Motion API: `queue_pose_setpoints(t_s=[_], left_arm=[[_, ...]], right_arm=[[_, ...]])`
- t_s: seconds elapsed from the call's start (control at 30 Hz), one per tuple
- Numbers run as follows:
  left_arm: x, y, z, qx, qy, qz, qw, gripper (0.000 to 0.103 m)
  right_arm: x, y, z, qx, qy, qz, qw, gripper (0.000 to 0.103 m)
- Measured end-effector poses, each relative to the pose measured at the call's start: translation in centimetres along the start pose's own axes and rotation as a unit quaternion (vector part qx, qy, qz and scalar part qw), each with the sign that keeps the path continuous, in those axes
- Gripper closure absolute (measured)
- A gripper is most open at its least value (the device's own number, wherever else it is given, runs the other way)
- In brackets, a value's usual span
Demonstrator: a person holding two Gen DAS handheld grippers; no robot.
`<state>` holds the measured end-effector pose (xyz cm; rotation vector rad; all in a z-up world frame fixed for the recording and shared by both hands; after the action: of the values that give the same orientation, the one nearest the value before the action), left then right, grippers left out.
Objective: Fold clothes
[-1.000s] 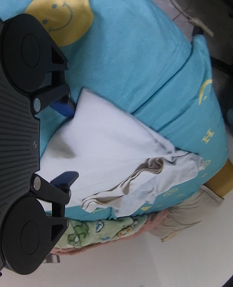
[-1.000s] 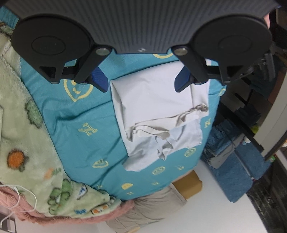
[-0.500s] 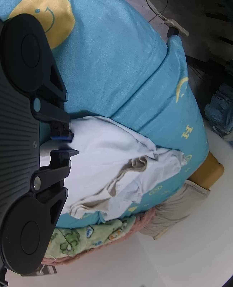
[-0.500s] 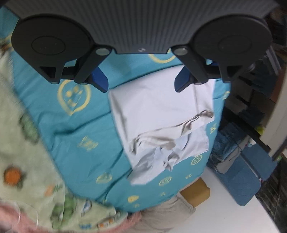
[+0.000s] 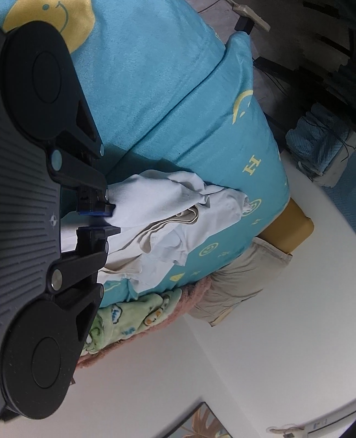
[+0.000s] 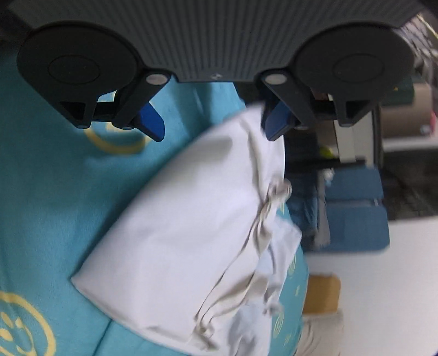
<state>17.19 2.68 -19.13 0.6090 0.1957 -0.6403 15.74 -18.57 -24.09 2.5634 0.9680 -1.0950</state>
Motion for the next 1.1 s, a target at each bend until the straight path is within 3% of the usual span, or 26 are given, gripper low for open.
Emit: queue_pose_setpoints(t_s=[0.07,0.13,0.33,0.4,0.53,0.67,0.83,1.1], left_arm=[[-0.2,0.2,-0.2,-0.010,-0.006,0.005,0.9999,0.096],[-0.3,0.4,-0.3,-0.020,-0.011,0.010,0.9997,0.097],[-0.9,0.9,-0.4,-0.045,-0.028,0.020,0.9984,0.098],[-1.4,1.1,-0.2,-0.059,-0.040,0.023,0.9972,0.098],[-3.3,2.1,1.0,-0.067,-0.059,0.045,0.9950,0.099],[-6.6,2.7,3.7,-0.044,-0.075,0.061,0.9944,0.099],[-11.1,2.4,6.9,-0.049,-0.099,0.060,0.9921,0.099],[-18.4,-1.1,8.3,-0.088,-0.120,0.037,0.9882,0.099]], right_arm=[[-0.2,1.4,1.3,0.028,-0.011,0.032,0.999,0.023],[-0.5,2.8,2.5,0.057,-0.020,0.064,0.996,0.033],[-2.6,3.9,3.4,0.072,-0.029,0.117,0.990,0.088],[-3.3,4.0,2.8,0.055,-0.020,0.131,0.990,0.092],[-5.7,3.6,0.3,0.013,0.019,0.159,0.987,0.095],[-9.3,2.4,-2.0,-0.018,0.062,0.177,0.982,0.095],[-13.6,0.1,-2.9,-0.063,0.058,0.183,0.979,0.095],[-19.4,-4.9,-1.2,-0.102,0.062,0.177,0.977,0.095]])
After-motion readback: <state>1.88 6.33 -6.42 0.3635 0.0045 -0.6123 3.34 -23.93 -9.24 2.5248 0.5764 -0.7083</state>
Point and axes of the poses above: each gripper's, at about its wrist camera, not at the fingertips, and x roughly the way its jaws point, z to its right, y to its top, the point moved 8 cm from there along x, roughly the way its jaws point, and after that the axes turned 10 degrees about -y, right-handed, at the moved point
